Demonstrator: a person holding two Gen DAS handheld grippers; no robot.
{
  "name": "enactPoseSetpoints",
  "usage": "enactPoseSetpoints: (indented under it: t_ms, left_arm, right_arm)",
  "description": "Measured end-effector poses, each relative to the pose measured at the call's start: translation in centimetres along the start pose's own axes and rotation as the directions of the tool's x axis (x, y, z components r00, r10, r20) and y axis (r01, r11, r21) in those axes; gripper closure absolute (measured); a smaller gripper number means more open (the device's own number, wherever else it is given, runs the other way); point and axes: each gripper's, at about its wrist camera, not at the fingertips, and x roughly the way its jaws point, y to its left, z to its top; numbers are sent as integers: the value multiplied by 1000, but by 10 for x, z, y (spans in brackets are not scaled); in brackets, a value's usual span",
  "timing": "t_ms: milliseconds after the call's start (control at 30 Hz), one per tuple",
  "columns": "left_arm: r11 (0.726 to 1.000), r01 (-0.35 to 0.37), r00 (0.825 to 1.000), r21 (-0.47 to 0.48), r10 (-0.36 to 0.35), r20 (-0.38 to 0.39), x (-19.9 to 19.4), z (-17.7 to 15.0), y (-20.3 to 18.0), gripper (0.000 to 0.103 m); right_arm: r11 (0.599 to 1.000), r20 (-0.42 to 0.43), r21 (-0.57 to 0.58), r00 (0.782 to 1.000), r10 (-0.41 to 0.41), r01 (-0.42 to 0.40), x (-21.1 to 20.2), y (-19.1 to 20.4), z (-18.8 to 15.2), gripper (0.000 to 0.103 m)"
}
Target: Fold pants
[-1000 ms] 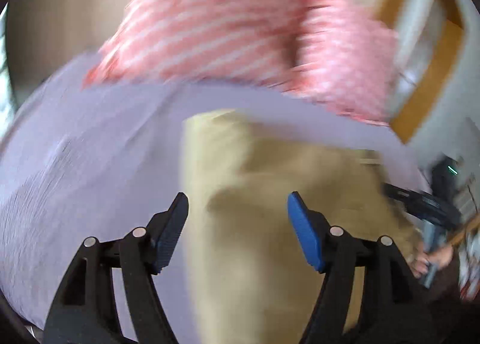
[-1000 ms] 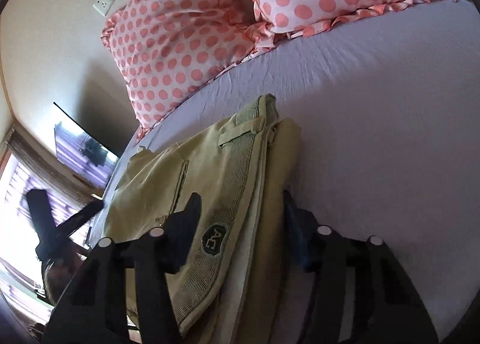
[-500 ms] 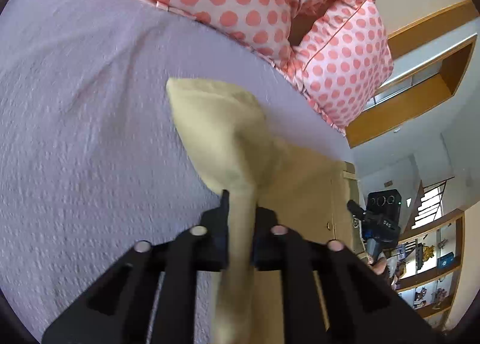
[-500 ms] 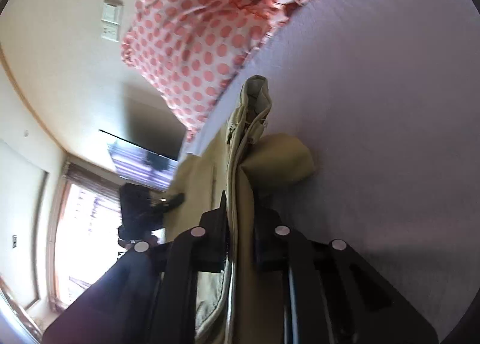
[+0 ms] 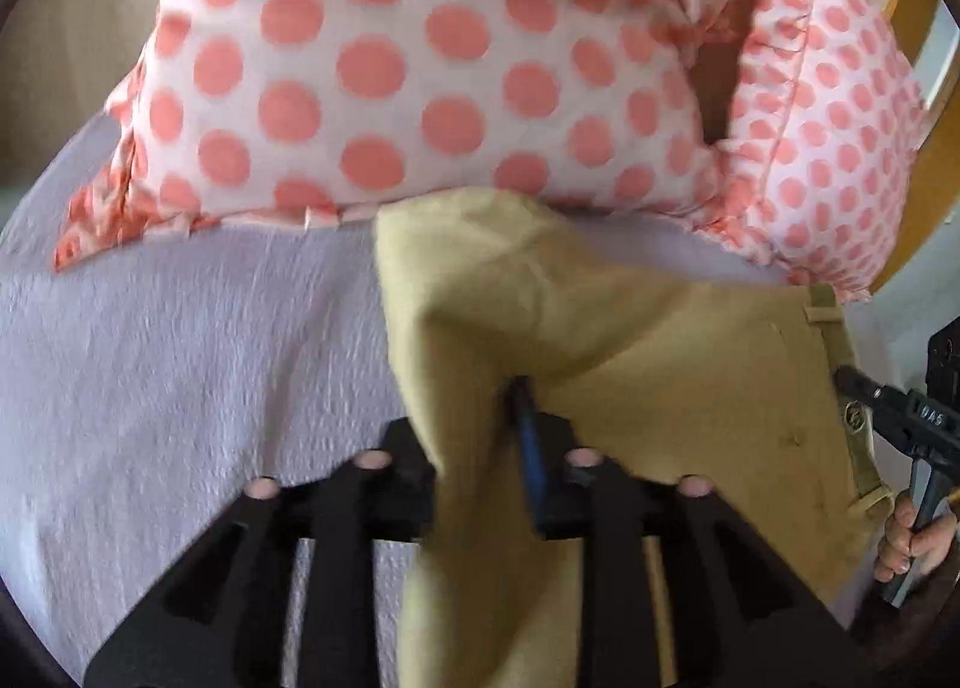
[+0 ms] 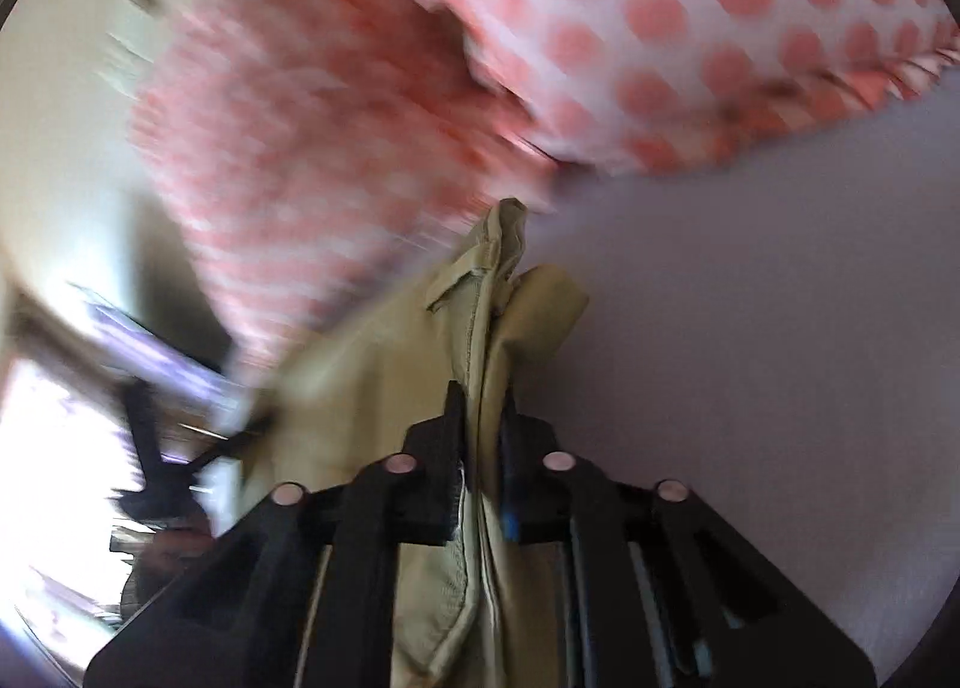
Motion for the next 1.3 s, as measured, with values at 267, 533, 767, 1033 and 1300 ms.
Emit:
enactPoseSetpoints:
  t_ms: [267, 533, 767, 1033, 1300]
  left_arm:
    - [991, 111, 981, 69, -121, 149, -81, -33, -22, 31]
    - [997, -2, 1000, 75, 3, -13, -43, -56, -51, 25]
    - [974, -195, 977, 119, 181, 116, -107, -144, -63, 2]
    - [957, -261, 964, 130, 250, 94, -104, -201, -65, 2]
    - [968, -225, 970, 108, 212, 119, -102, -206, -60, 2]
  right_arm:
    - [991, 65, -83, 992, 108, -102, -42, 27, -17, 21]
    - [988, 8, -60, 989, -145, 146, -21, 31, -26, 15]
    - [947, 178, -239, 969, -173, 213, -80, 60, -129, 1]
    - [833, 177, -353, 905, -387, 426, -44, 75, -195, 1]
    - [817, 209, -335, 883, -420, 469, -40, 74, -203, 1]
